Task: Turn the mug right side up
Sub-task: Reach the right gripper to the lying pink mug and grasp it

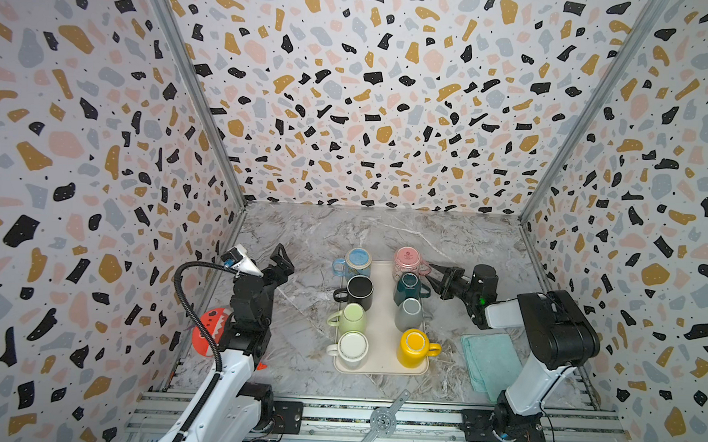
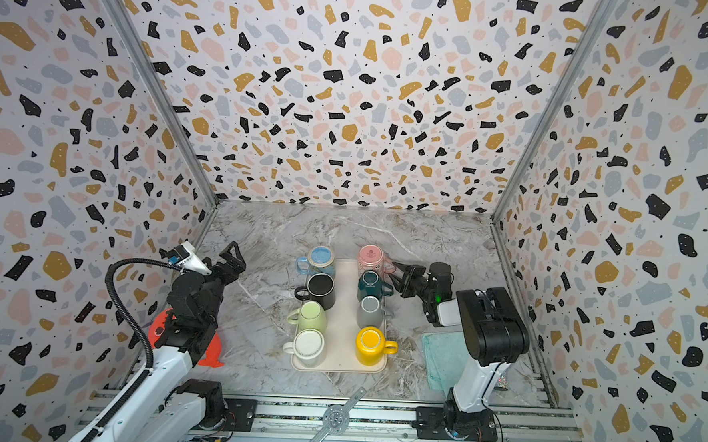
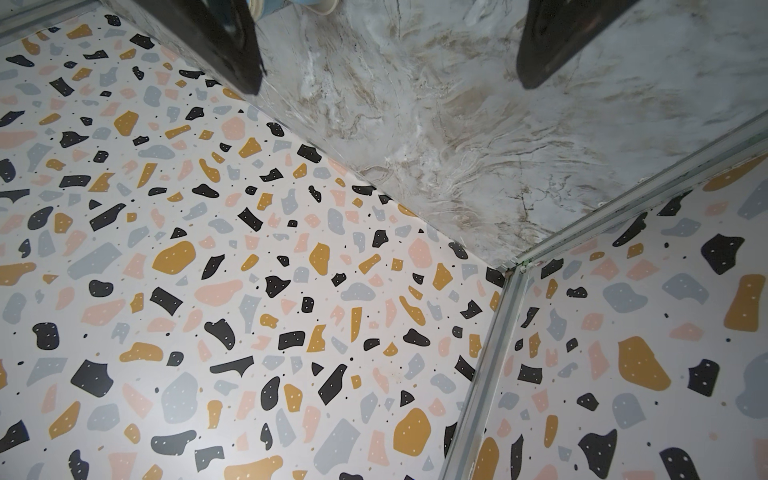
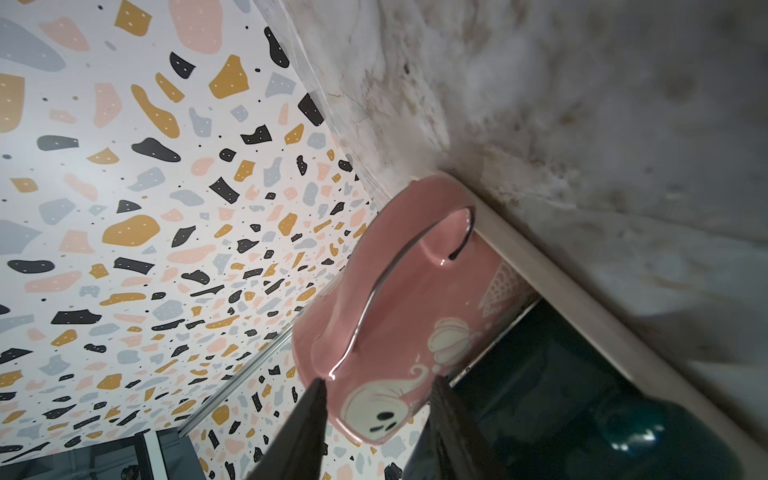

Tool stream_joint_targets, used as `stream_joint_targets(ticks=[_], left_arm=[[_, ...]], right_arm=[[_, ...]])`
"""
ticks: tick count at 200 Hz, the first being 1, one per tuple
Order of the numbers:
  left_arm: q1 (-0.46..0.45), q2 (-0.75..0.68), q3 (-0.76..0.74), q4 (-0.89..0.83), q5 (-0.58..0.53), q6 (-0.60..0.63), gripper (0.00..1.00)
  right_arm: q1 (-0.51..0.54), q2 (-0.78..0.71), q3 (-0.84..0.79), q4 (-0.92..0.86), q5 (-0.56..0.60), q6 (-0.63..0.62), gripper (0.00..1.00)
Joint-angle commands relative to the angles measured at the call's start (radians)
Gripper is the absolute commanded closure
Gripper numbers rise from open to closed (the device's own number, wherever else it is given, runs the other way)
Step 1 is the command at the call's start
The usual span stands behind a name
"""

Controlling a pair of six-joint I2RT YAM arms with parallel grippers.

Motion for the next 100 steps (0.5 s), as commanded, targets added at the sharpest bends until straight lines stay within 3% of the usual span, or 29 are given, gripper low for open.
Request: stream_joint_targets(ticks=[1, 100], left_arm=[[0.006, -0.004, 0.048, 0.018, -0.018, 0.003, 0.04], [0.006, 0.013, 0.057, 0.011, -0.055, 0.032, 0.02]], right_arm=[[0.008, 0.026, 0.028, 0.114, 0.039, 0.156, 0.6], [0.027, 0.105, 0.102, 0.091, 0.108, 0.168, 0.6]])
